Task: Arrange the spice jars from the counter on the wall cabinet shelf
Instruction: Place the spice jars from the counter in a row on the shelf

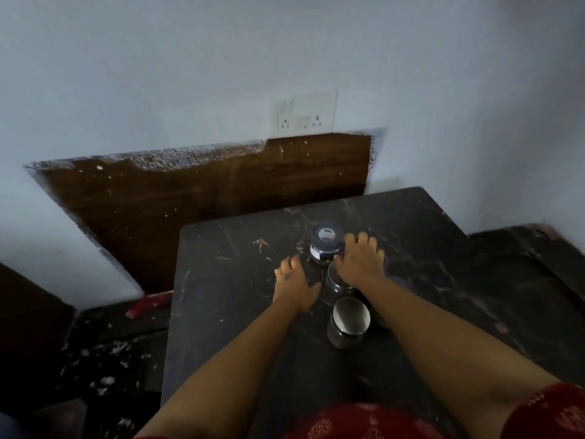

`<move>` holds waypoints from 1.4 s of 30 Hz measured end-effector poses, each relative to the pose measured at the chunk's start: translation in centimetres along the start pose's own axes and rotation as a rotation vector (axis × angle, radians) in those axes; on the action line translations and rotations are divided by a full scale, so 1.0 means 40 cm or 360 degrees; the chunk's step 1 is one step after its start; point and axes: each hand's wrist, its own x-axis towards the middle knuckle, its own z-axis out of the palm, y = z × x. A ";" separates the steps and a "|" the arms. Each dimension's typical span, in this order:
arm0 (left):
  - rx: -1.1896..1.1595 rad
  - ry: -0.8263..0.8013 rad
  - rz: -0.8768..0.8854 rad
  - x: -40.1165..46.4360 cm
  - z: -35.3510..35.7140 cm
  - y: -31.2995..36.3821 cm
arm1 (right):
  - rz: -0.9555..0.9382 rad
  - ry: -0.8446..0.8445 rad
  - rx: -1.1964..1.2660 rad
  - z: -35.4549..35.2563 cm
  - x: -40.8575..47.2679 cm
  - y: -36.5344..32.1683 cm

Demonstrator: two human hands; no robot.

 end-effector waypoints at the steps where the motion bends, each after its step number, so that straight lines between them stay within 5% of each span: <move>1: -0.0051 -0.0044 0.0001 -0.009 0.016 -0.003 | 0.0035 0.0000 0.0005 0.017 -0.019 0.013; 9: -0.0296 -0.0213 0.0092 -0.056 0.092 -0.018 | 0.0097 0.0134 0.0007 0.077 -0.137 0.065; 20: -0.0231 -0.0509 -0.0029 -0.112 0.133 -0.046 | -0.0068 -0.0341 0.0273 0.076 -0.271 0.073; 23: -0.0589 -0.0467 -0.0248 -0.135 0.135 -0.036 | -0.0007 -0.0200 0.0531 0.052 -0.299 0.091; 26: -0.1387 -0.0294 -0.0693 -0.227 0.112 0.014 | 0.0152 -0.0091 0.0960 0.014 -0.339 0.110; 29: -0.2042 -0.0536 -0.1006 -0.296 0.134 0.021 | 0.0287 0.0007 0.1291 -0.036 -0.378 0.129; 35: -0.2736 -0.1011 -0.0818 -0.423 0.153 0.112 | 0.0554 0.0038 0.1891 -0.092 -0.450 0.183; 42: -0.3028 -0.0935 -0.0547 -0.477 0.139 0.161 | 0.0585 0.0070 0.2251 -0.152 -0.489 0.215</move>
